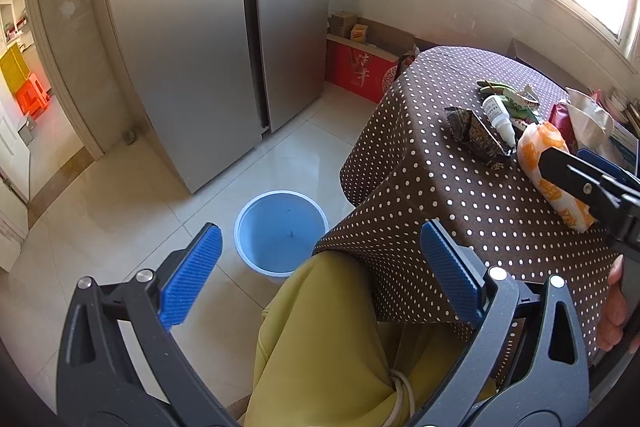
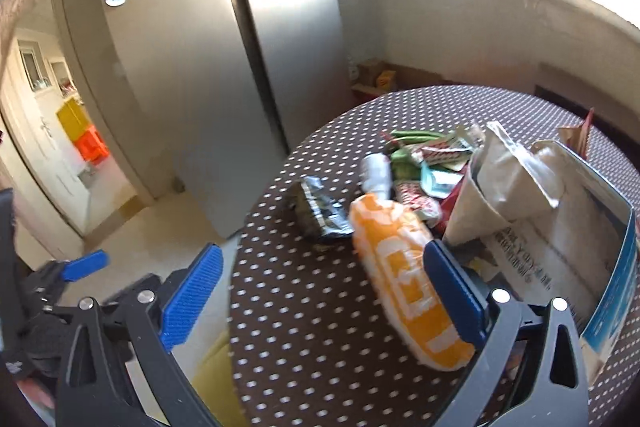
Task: Collect trash
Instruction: 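Reach the right gripper to the orange plastic bag and grasp it, then grasp the dark crumpled wrapper with the left gripper while the right gripper lifts the orange bag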
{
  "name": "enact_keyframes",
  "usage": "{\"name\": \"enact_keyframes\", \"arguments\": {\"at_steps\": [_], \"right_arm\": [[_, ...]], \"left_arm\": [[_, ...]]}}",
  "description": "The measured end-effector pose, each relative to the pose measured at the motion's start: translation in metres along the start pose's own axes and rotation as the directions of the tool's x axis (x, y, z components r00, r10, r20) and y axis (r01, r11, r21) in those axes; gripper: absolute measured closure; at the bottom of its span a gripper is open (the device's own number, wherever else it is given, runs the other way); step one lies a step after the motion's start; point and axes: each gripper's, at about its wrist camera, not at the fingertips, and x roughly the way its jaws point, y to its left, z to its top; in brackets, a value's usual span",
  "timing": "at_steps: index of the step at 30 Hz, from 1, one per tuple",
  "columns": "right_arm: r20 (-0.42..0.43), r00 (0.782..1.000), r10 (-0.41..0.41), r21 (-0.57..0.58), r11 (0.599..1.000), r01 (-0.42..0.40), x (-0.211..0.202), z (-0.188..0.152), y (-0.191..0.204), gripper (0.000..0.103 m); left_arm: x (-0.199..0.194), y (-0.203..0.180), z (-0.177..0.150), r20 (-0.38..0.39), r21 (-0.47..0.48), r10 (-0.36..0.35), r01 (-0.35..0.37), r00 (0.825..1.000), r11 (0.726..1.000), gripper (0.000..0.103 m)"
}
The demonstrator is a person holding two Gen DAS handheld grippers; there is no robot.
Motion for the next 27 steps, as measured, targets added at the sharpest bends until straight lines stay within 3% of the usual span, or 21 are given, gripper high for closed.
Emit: {"name": "enact_keyframes", "arguments": {"at_steps": [5, 6, 8, 9, 14, 19, 23, 27], "right_arm": [[-0.055, 0.995, -0.081, 0.013, 0.997, 0.082, 0.025, -0.003, -0.02, 0.005], [-0.088, 0.992, -0.094, 0.029, 0.995, 0.096, 0.03, -0.004, -0.023, 0.009], [-0.1, 0.988, -0.116, 0.075, 0.99, 0.124, 0.033, -0.003, -0.035, 0.032], [-0.104, 0.989, -0.108, 0.084, 0.99, 0.117, 0.033, -0.003, -0.04, 0.054], [-0.071, 0.997, -0.028, 0.143, 0.989, 0.038, 0.013, 0.001, -0.053, 0.06], [0.06, 0.994, 0.089, 0.184, 0.978, -0.098, -0.03, 0.018, -0.057, 0.06], [0.179, 0.983, 0.031, 0.171, 0.983, -0.063, -0.068, 0.029, -0.069, 0.06], [0.227, 0.971, -0.075, 0.196, 0.98, 0.03, -0.089, 0.027, -0.087, 0.06]], "left_arm": [[0.001, -0.002, 0.003, -0.002, 0.002, -0.017, 0.017, 1.0, 1.0, 0.006], [0.001, -0.003, 0.004, 0.0, 0.004, -0.02, 0.02, 1.0, 1.0, 0.006], [0.0, -0.006, 0.006, 0.006, 0.008, -0.027, 0.027, 1.0, 1.0, 0.006], [0.0, -0.007, 0.008, 0.009, 0.008, -0.034, 0.033, 0.999, 0.999, 0.006], [-0.002, -0.019, 0.018, 0.028, 0.035, -0.078, 0.077, 0.997, 0.996, 0.006], [0.005, -0.04, 0.036, 0.03, 0.077, -0.157, 0.155, 0.987, 0.985, 0.006], [0.02, -0.062, 0.049, -0.001, 0.108, -0.233, 0.231, 0.973, 0.967, 0.006], [0.042, -0.082, 0.06, -0.056, 0.079, -0.318, 0.322, 0.946, 0.944, 0.006]]}}
